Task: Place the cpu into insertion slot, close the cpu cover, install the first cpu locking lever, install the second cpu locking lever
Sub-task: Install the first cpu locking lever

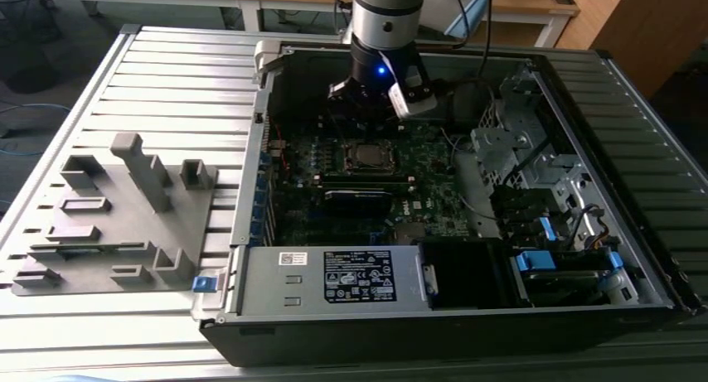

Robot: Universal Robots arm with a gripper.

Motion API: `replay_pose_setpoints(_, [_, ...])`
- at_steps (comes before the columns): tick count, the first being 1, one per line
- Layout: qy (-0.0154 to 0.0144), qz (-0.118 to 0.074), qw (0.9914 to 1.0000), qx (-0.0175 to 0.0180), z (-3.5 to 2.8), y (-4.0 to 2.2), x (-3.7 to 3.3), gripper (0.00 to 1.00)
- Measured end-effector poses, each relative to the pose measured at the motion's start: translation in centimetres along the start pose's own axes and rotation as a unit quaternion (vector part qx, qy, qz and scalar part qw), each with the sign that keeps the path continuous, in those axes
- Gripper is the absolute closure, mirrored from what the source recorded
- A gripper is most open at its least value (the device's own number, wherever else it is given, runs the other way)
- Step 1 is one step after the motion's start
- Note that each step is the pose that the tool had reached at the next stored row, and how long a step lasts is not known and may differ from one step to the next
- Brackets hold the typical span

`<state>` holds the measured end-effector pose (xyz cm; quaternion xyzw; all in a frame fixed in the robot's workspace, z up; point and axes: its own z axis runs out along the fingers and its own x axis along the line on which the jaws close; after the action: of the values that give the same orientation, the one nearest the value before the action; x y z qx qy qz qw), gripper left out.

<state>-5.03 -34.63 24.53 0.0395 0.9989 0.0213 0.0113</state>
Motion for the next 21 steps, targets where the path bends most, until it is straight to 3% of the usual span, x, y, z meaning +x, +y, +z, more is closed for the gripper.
replay_pose_setpoints(10, [0.0,0.0,1.0,0.0,0.0,-0.05,0.68,0.89])
replay_pose_setpoints(21, [0.0,0.0,1.0,0.0,0.01,-0.06,0.73,0.89])
